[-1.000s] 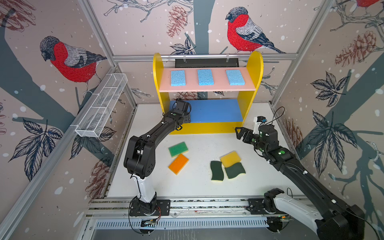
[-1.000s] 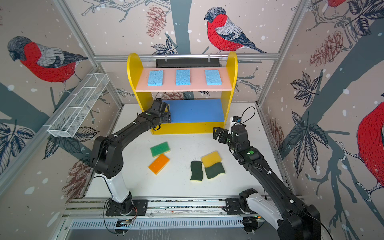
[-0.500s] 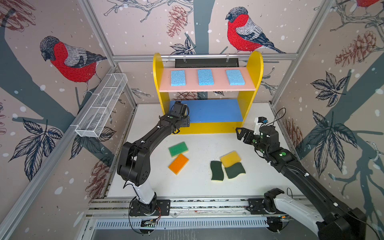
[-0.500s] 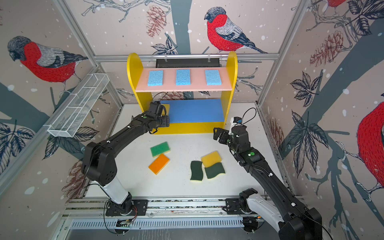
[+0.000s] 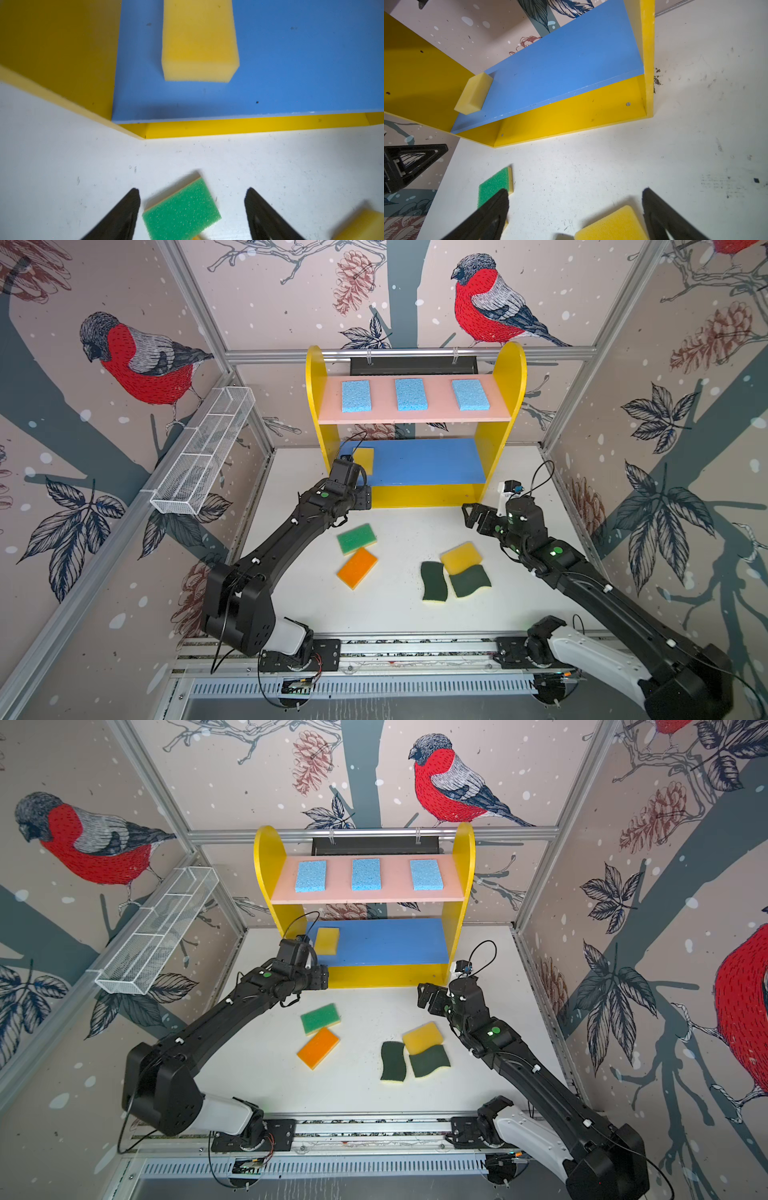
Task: Place and organize the cleaning sponges onto the shelf
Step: 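Draw the left gripper back while the right gripper lowers toward the yellow sponge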
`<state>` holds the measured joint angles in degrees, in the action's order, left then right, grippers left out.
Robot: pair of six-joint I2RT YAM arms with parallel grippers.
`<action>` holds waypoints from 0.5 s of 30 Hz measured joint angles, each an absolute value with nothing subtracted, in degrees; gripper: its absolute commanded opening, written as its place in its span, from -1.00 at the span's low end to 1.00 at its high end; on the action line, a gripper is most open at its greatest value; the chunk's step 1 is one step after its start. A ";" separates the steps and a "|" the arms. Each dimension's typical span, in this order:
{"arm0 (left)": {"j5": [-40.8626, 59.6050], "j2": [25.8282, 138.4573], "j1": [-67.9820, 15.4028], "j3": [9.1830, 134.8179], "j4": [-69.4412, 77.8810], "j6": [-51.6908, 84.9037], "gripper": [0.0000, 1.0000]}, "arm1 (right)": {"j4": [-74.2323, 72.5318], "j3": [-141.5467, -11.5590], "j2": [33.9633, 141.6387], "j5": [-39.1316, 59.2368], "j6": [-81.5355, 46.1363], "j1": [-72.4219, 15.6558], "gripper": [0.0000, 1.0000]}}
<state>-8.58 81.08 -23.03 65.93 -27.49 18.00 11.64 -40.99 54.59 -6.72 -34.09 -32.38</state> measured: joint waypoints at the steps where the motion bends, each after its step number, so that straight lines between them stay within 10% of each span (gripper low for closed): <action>1: -8.05 79.85 -23.03 64.97 -27.59 18.02 0.59 | 11.68 -40.56 54.46 -7.38 -34.85 -33.17 0.99; 15: -1.50 64.18 -23.22 47.35 -27.24 20.71 0.58 | 15.94 -34.41 50.83 -17.26 -45.78 -49.04 0.99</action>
